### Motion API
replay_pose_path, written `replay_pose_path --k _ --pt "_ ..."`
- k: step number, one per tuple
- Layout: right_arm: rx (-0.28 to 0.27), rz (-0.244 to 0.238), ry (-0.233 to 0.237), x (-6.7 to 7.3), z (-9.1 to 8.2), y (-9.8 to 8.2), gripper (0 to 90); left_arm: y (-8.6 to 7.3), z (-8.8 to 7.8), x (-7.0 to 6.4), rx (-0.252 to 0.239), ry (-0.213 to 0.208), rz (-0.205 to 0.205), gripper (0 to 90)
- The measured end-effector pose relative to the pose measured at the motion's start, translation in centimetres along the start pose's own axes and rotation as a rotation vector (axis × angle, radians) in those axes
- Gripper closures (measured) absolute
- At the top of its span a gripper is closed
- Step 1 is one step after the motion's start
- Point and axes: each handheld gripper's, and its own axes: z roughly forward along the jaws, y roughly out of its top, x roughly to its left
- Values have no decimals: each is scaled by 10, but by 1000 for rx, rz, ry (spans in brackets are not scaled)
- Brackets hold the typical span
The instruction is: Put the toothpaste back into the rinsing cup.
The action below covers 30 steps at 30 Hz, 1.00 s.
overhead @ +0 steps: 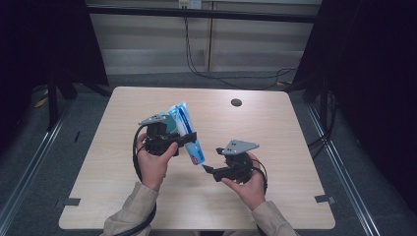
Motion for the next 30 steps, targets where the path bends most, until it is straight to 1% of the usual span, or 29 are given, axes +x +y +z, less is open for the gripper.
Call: replay_pose_path --k 4,6,9,13,15,19,21,22,25,26,27,30 --pt "42 7 1 -6 0 -13 203 1 -2 1 0 20 24 707" --pt "53 10 3 -8 -1 -18 199 2 -2 2 4 31 38 706" --pt "76 14 15 -11 -1 -27 183 3 -3 3 1 40 44 706" --pt "114 21 8 -14 0 -39 156 4 -6 5 -4 61 52 705" --pt "143 11 16 -16 1 -45 146 5 -8 6 1 71 68 705" --pt "191 6 37 -17 3 -55 142 7 -10 8 -1 85 82 704" --pt "209 1 36 -17 4 -59 142 8 -12 9 -1 95 84 704" --pt "217 -4 33 -17 5 -60 142 9 -13 9 0 102 92 704" --pt "233 -8 26 -17 5 -65 142 10 -14 11 1 115 99 703" --pt "232 -2 24 -18 6 -67 140 11 -15 11 5 119 102 703" --pt "221 -7 16 -18 6 -68 141 11 -15 12 5 120 104 703" --pt "214 -12 7 -18 6 -69 137 12 -16 13 6 124 100 703"
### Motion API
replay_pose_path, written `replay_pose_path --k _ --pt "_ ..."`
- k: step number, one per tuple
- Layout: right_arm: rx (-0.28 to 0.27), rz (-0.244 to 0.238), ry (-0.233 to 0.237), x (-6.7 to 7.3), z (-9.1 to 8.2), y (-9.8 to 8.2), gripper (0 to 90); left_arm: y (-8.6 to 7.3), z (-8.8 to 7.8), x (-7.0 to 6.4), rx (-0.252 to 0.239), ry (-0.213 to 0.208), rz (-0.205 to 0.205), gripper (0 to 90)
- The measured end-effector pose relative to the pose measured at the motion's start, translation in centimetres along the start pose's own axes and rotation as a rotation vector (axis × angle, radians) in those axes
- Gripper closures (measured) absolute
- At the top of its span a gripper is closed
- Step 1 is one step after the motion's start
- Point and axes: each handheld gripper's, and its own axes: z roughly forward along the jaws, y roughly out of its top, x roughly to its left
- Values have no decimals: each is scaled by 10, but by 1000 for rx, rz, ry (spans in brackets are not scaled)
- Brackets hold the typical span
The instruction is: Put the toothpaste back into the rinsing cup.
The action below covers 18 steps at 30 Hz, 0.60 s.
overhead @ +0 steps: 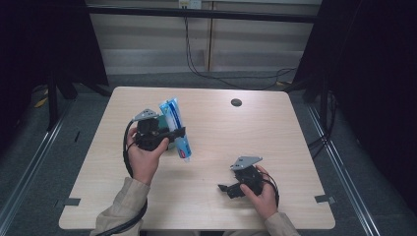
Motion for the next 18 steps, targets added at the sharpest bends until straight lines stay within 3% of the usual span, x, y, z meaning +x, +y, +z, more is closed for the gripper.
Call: replay_pose_path --k 5,18 --pt "-24 -3 -4 0 0 -3 130 3 -2 2 -1 14 11 703" --pt "-22 1 -4 0 0 -3 124 14 -8 9 0 44 23 702"
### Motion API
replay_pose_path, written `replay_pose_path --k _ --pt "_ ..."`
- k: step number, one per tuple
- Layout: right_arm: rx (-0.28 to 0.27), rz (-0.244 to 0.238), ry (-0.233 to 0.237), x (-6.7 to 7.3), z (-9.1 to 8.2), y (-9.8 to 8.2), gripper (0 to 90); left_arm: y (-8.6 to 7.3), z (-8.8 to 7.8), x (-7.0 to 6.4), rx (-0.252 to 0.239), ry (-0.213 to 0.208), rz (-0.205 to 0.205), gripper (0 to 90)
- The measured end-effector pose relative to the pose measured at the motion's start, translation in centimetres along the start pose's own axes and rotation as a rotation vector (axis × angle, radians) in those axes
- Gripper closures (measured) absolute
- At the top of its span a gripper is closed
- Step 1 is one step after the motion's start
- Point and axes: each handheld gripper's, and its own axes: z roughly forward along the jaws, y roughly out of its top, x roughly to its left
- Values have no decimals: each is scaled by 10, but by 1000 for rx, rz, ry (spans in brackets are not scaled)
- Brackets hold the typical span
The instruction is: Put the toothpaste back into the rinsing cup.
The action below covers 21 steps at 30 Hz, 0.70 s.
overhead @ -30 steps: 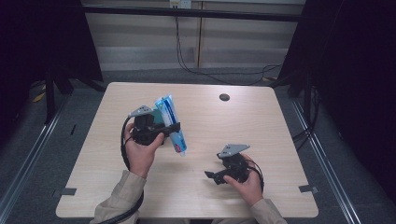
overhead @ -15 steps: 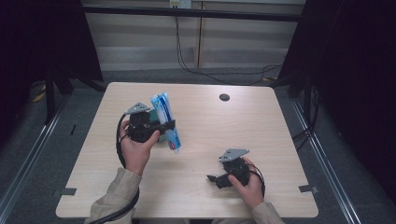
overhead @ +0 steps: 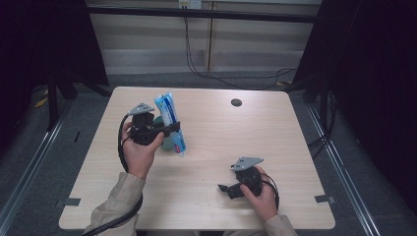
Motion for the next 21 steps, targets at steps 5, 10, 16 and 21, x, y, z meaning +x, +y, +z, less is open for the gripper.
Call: replay_pose_path --k 5,10,16,21 --pt "-2 -2 1 0 0 0 124 6 -1 2 3 10 10 703" --pt "-2 -3 0 0 0 0 124 12 -1 2 4 15 23 703" --pt "-2 -3 0 0 0 0 124 18 0 2 -1 27 38 702" --pt "-2 -2 0 0 0 0 124 23 1 5 4 25 45 703"
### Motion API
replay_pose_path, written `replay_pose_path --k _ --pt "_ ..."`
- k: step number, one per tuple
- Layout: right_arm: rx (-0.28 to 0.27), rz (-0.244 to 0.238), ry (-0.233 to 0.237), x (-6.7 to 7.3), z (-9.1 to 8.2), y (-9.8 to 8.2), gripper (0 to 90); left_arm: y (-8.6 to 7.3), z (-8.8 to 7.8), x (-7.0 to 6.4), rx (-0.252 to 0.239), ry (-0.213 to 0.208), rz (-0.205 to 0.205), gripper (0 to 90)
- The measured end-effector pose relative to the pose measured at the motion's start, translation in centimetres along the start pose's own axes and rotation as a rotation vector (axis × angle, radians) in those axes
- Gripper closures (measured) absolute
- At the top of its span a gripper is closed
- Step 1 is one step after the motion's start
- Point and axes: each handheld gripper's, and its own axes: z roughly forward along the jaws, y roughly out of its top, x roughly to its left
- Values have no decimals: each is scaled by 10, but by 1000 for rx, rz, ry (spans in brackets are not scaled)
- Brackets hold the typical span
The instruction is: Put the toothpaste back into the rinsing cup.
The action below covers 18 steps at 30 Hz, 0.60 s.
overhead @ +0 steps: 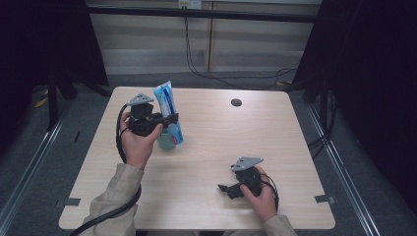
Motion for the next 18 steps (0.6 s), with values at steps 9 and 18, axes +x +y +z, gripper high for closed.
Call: replay_pose_path --k 9,18 --pt "0 0 0 0 0 0 124 7 1 6 -11 21 -22 707" --pt "-1 -1 0 0 0 0 124 13 1 12 -28 46 -4 705"
